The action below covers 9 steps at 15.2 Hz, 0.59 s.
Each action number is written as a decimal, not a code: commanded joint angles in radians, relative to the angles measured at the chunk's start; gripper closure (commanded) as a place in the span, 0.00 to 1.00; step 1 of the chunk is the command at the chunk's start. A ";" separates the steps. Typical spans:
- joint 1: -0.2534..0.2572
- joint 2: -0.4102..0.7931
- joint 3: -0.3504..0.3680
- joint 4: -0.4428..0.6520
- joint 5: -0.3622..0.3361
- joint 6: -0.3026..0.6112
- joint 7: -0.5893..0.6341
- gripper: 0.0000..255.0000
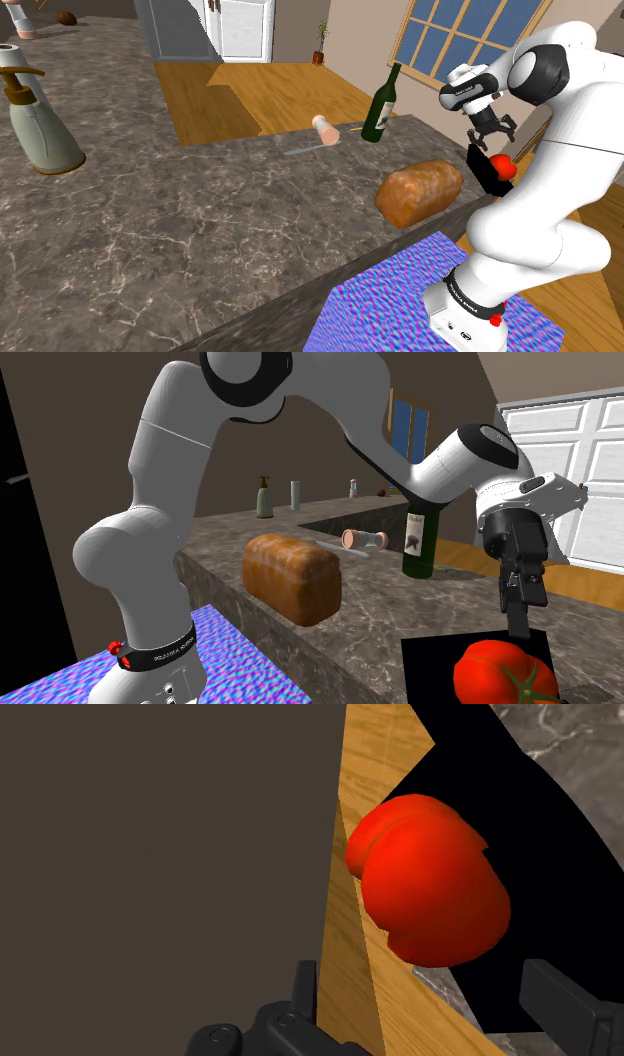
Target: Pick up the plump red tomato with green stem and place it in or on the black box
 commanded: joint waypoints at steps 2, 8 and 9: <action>0.011 0.008 0.006 0.032 0.007 -0.028 -0.006 0.00; 0.043 0.037 0.021 0.130 0.023 -0.109 -0.024 0.00; 0.043 0.037 0.021 0.130 0.023 -0.109 -0.024 0.00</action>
